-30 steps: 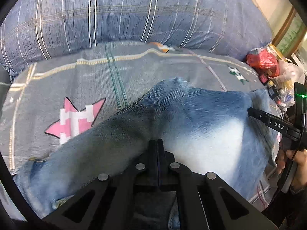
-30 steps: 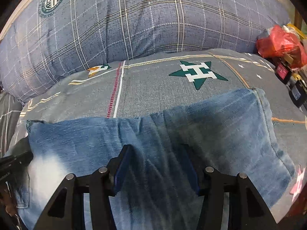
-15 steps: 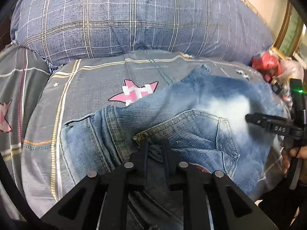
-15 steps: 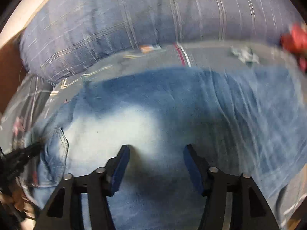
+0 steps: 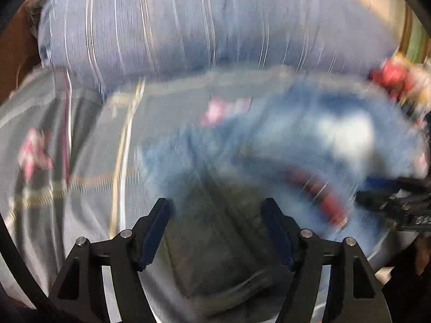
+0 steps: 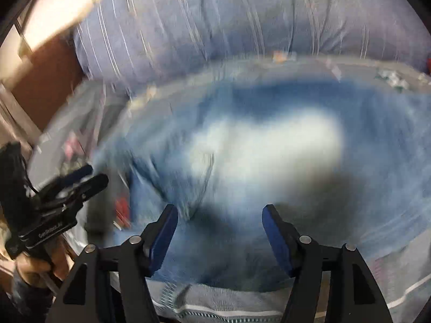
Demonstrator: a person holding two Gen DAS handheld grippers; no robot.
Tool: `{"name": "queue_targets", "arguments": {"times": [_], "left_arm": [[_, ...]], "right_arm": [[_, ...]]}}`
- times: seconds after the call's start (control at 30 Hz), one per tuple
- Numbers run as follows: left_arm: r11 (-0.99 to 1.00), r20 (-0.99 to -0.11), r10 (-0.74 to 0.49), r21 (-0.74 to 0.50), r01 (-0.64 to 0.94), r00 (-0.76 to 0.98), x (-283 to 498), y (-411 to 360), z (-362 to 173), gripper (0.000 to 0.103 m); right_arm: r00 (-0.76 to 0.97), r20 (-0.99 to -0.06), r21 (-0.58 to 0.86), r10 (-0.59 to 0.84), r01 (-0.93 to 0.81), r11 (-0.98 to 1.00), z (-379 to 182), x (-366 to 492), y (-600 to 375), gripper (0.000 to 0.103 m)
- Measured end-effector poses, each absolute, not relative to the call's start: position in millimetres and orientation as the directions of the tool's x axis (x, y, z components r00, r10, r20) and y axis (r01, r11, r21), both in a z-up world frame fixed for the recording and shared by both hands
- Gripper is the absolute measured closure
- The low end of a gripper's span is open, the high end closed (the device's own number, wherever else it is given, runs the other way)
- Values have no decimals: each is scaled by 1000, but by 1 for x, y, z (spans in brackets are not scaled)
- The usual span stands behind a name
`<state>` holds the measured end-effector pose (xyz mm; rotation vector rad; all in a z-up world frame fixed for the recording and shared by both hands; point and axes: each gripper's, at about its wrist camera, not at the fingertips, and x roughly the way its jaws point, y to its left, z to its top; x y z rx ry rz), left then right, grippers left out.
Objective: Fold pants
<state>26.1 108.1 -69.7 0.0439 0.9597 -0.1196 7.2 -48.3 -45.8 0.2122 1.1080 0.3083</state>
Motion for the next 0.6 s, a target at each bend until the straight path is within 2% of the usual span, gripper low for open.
{"name": "queue_targets", "arguments": {"times": [0.07,0.13,0.23,0.33,0.43,0.6], "left_arm": [[990,-795,-140,-116,78,590,17,124,-74,23],[982,-803,-177,-182,49,569,14,136,-72,23],[989,-777,-134,-146,31,615,3,146,-61,23],[994,-805,-101,-106,26,585,1,150,-71,23],[986,-815,-137,-164,2,564,3,159,-84,22],[987,-799,-133,-163,2,586,6,161,-64,23]], "right_arm": [[466,-828,257,313,-181,949,-50,-1,-38,27],[459,-848,187,265,-209,960,-48,-3,-25,27],[451,-822,286,348,-202,937,-37,-2,-26,27],[486,-809,242,330,-236,941,-28,-3,-16,27],[423,-846,250,324,-222,942,-50,1,-5,27],[434,-833,277,343,-210,938,-38,1,-9,27]]}}
